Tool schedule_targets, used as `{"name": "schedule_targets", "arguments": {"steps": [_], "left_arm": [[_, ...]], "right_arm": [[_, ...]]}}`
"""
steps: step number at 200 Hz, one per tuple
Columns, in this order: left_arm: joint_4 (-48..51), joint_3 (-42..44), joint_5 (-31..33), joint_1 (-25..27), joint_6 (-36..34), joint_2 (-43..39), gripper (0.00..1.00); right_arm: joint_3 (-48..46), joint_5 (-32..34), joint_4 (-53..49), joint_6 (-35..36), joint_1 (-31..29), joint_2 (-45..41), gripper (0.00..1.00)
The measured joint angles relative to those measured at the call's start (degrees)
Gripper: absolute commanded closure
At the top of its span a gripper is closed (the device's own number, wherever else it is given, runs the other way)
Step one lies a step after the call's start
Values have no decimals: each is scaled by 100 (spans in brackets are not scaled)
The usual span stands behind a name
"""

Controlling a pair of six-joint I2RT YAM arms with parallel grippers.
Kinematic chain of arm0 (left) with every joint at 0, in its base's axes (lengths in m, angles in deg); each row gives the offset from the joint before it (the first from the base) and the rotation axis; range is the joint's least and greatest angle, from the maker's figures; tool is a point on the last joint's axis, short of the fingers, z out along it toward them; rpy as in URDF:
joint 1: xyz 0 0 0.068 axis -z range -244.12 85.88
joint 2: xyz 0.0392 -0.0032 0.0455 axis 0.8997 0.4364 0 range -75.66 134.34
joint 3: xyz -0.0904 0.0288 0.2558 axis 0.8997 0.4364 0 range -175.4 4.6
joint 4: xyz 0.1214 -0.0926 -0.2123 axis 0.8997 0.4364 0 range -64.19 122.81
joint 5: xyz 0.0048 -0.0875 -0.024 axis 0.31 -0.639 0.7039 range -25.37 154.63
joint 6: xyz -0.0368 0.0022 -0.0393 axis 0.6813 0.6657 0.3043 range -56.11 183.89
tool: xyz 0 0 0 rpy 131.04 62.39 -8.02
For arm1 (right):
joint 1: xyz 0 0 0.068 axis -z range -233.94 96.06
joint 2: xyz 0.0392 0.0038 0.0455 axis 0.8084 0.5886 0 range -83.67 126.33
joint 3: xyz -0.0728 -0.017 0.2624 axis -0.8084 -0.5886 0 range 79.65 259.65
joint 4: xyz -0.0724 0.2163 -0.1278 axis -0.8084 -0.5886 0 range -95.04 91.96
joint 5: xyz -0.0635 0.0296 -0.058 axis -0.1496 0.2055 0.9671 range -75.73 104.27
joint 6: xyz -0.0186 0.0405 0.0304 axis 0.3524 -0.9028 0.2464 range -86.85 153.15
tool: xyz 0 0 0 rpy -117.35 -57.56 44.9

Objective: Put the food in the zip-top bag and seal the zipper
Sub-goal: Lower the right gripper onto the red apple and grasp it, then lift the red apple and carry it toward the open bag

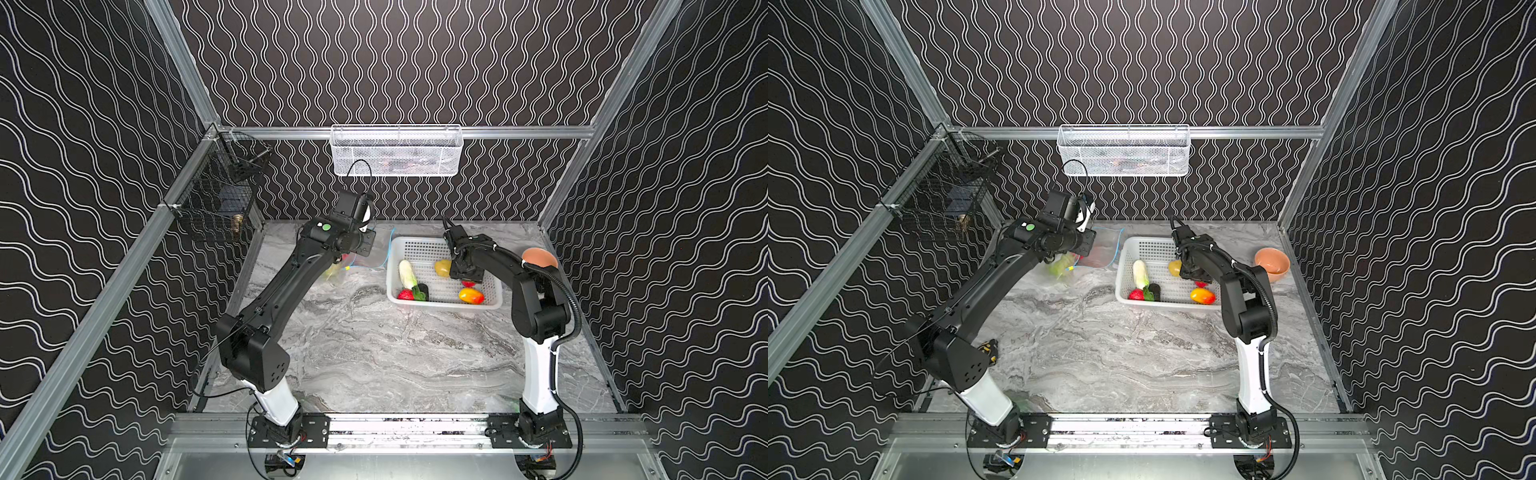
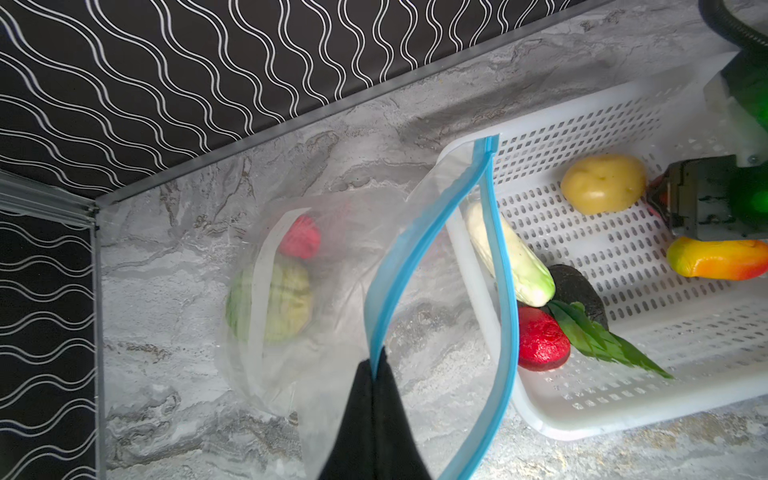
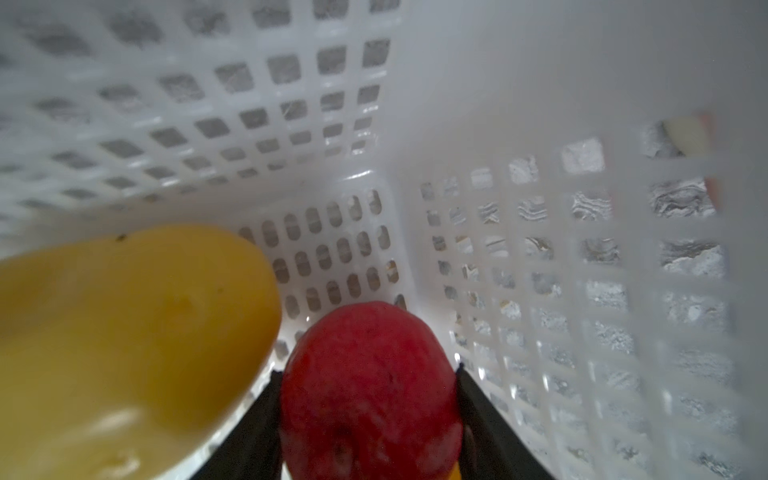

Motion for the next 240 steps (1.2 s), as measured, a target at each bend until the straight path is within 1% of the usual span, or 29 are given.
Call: {"name": "schedule_targets", "arguments": {"steps": [92, 192, 240], "left_arm": [[2, -31, -61, 0, -11, 20, 100], [28, -149, -63, 0, -7, 136, 100], [35, -149, -105, 0, 7, 136, 100]], "right_arm": [[-269, -74, 120, 61, 0, -273, 61], [-796, -393, 629, 201, 4, -918, 62], [-940, -695, 863, 256, 4, -1226, 63]]}}
